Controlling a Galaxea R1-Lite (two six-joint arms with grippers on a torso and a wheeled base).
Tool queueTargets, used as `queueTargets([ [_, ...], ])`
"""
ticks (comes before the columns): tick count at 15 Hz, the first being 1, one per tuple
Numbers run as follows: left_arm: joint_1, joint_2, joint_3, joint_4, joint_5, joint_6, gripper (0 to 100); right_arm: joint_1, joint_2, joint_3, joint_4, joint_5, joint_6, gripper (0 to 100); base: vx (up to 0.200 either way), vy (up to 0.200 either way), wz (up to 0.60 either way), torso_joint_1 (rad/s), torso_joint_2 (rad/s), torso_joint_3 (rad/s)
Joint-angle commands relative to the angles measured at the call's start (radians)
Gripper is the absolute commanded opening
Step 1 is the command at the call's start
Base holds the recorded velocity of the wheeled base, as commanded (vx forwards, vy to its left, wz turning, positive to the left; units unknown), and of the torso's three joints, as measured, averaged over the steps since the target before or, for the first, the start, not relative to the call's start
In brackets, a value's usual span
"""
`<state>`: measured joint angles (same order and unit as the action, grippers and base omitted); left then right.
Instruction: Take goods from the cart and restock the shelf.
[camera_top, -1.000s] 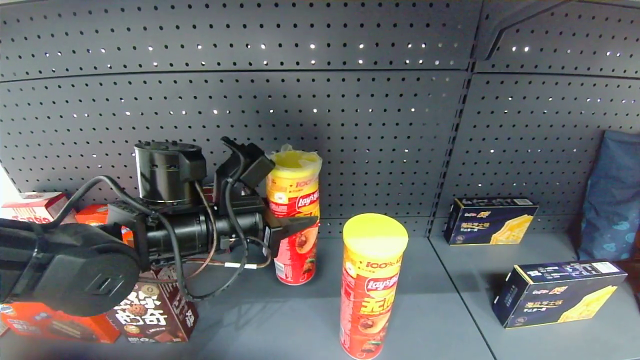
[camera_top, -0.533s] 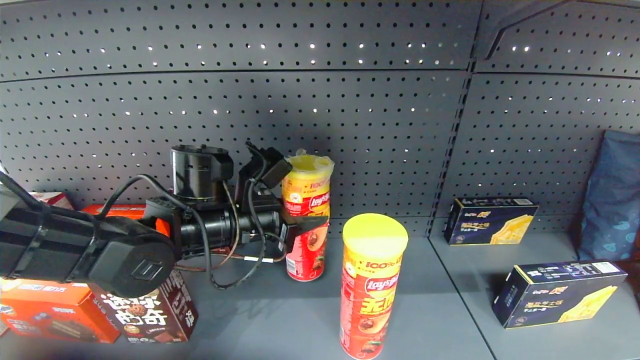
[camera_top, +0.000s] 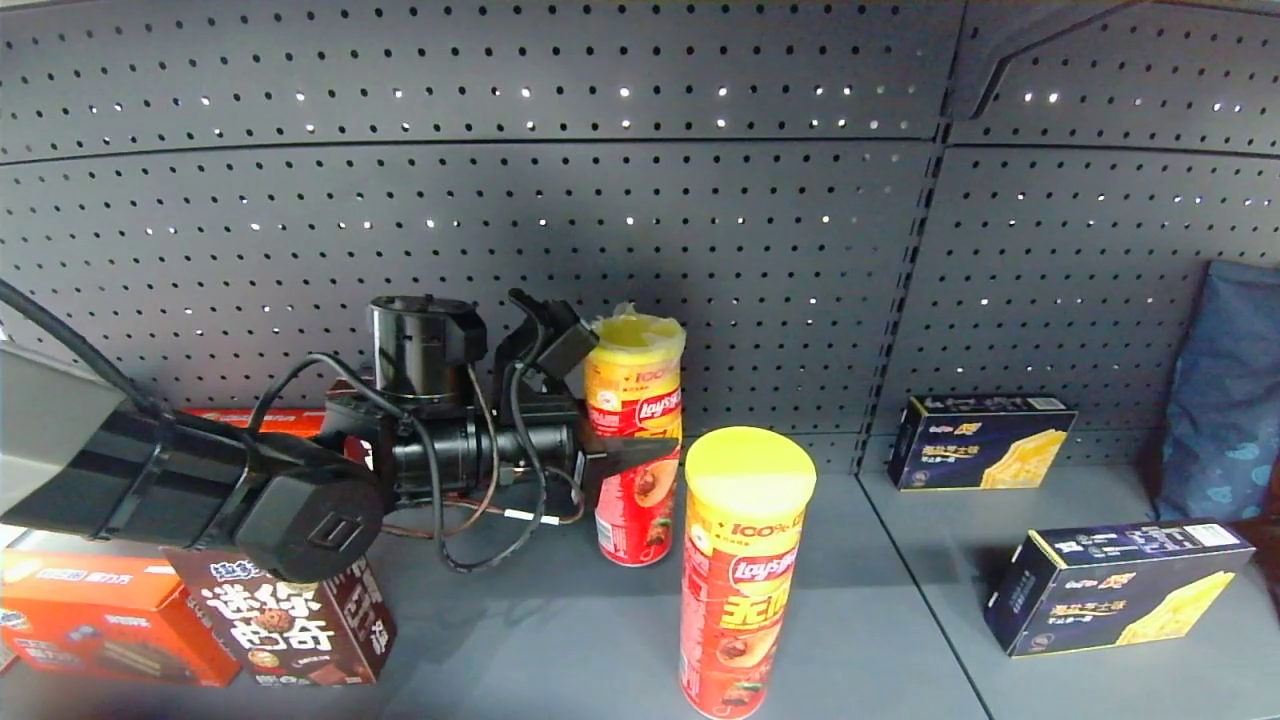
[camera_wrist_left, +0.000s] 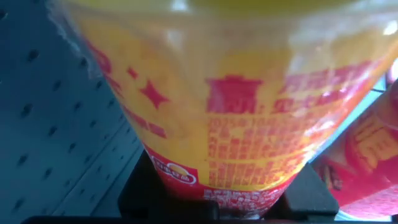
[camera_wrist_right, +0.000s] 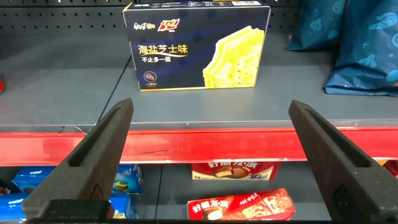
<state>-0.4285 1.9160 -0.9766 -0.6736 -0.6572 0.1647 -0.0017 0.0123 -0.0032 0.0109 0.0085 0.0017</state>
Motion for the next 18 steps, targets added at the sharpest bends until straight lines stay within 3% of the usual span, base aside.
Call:
queueTargets([
  [1, 0.019, 0.028, -0.024, -0.007, -0.055, 0.003, 0, 0.0, 0.001, 0.0, 0.0, 0.001, 0.0, 100, 0.0, 0.0, 0.0, 0.0, 0.0, 0.0],
  [2, 0.039, 0.038, -0.04, -0.006, -0.139, 0.003, 0, 0.0, 0.001, 0.0, 0.0, 0.001, 0.0, 100, 0.0, 0.0, 0.0, 0.0, 0.0, 0.0],
  [3, 0.04, 0.044, -0.048, -0.006, -0.147, 0.003, 0, 0.0, 0.001, 0.0, 0.0, 0.001, 0.0, 100, 0.0, 0.0, 0.0, 0.0, 0.0, 0.0],
  [7, 0.047, 0.081, -0.088, -0.007, -0.148, 0.01, 0, 0.0, 0.001, 0.0, 0.0, 0.001, 0.0, 100, 0.0, 0.0, 0.0, 0.0, 0.0, 0.0],
  [9, 0.053, 0.106, -0.1, 0.0, -0.147, 0.065, 0, 0.0, 0.001, 0.0, 0.0, 0.001, 0.0, 100, 0.0, 0.0, 0.0, 0.0, 0.0, 0.0],
  [10, 0.053, 0.113, -0.1, 0.0, -0.147, 0.078, 0, 0.0, 0.001, 0.0, 0.0, 0.001, 0.0, 100, 0.0, 0.0, 0.0, 0.0, 0.0, 0.0],
  [18, 0.024, 0.14, -0.119, -0.001, -0.145, 0.081, 0, 0.0, 0.001, 0.0, 0.0, 0.001, 0.0, 100, 0.0, 0.0, 0.0, 0.0, 0.0, 0.0],
])
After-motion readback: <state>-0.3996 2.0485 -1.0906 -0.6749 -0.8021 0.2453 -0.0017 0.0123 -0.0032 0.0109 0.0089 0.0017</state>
